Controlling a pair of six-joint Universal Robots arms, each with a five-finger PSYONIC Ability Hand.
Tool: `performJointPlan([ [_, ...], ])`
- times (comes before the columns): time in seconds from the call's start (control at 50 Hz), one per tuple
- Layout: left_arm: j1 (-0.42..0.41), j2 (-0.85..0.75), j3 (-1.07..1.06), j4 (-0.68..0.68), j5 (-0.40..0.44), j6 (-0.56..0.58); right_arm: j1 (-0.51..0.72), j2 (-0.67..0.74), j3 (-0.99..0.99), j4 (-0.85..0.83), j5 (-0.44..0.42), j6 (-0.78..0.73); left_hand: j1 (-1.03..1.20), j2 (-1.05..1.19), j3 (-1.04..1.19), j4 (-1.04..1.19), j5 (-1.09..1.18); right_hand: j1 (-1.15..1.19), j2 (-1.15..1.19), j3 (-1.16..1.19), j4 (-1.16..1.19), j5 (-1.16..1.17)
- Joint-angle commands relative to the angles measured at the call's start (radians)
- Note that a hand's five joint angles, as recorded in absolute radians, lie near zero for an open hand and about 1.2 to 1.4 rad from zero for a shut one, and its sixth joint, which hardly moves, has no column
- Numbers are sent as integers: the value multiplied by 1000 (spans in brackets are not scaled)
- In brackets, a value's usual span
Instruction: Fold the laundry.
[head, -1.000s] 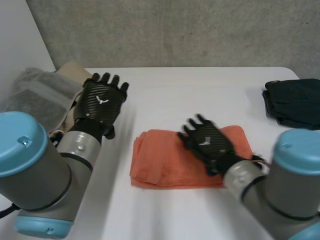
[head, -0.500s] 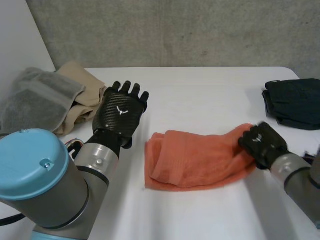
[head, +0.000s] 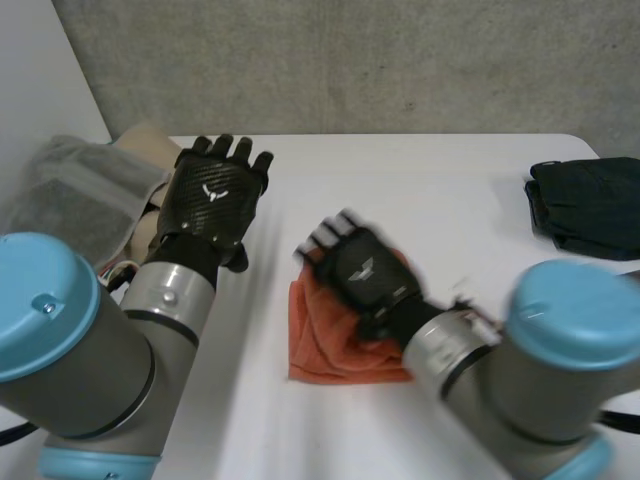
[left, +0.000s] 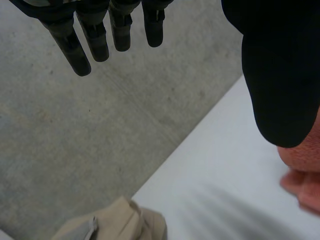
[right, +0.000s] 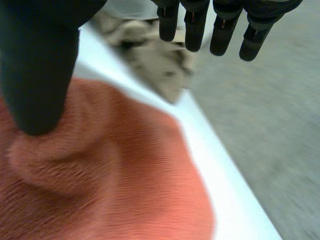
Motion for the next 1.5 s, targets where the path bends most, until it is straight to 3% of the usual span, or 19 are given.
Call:
performJointPlan([
  [0.02,-59,-75,120,1,4,-59,-177,-182,77,45,14,241,8,10,8,7,-35,-54,-47,-49,-46,-47],
  [0.16,-185,-236,255,-51,5,-180,-266,-176,42,257,4,330,20,21,20,19,-24,-54,-47,-49,-46,-47],
  [0.2,-214,-290,299,-92,7,-222,-264,-109,10,284,9,359,20,21,20,19,-24,-54,-47,-49,-46,-47],
  [0.34,-235,-434,406,-238,-5,-282,-264,39,-67,312,21,463,32,33,31,30,-12,-54,-47,-49,-46,-47],
  [0.4,-231,-456,413,-274,-16,-277,-266,85,-87,328,15,485,40,42,40,39,-3,-54,-47,-49,-46,-47],
  [0.6,-210,-474,361,-367,-191,-177,-160,208,-170,340,21,473,55,57,55,54,12,-54,-47,-49,-46,-47],
  [0.78,-202,-481,321,-372,-197,-99,-143,268,-193,337,58,390,76,77,76,74,32,-54,-47,-49,-46,-47],
  [0.9,-192,-458,321,-360,-194,-104,-145,222,-173,322,145,267,73,74,73,71,29,-54,-47,-49,-46,-47],
  [0.96,-190,-413,331,-355,-180,-105,-142,165,-151,300,147,234,64,66,64,63,20,-54,-47,-49,-46,-47],
  [1.04,-162,-298,338,-315,-115,-108,-137,39,-67,227,147,184,64,65,64,63,20,-54,-47,-49,-46,-47],
  [1.12,-120,-208,333,-269,2,-110,-109,-47,75,118,144,143,64,65,64,63,20,-54,-47,-49,-46,-47],
  [1.18,-95,-148,333,-267,137,-117,-82,-48,142,76,141,132,64,65,64,63,20,-54,-47,-49,-46,-47],
  [1.24,-75,-119,336,-272,319,-150,-37,-44,206,32,144,128,64,65,64,63,20,-54,-47,-49,-46,-47],
  [1.26,-61,-112,336,-280,414,-174,-22,-42,228,7,142,131,64,65,64,63,20,-54,-47,-49,-46,-47],
  [1.34,-24,-109,347,-327,598,-246,-5,-18,251,-68,142,131,70,71,70,68,26,-54,-47,-49,-46,-47],
  [1.42,-14,-120,370,-355,654,-289,-5,53,245,-145,150,123,73,74,73,71,29,-54,-47,-49,-46,-47],
  [1.5,-12,-131,370,-353,640,-291,-7,94,232,-220,155,118,70,71,70,68,26,-54,-47,-49,-46,-47],
])
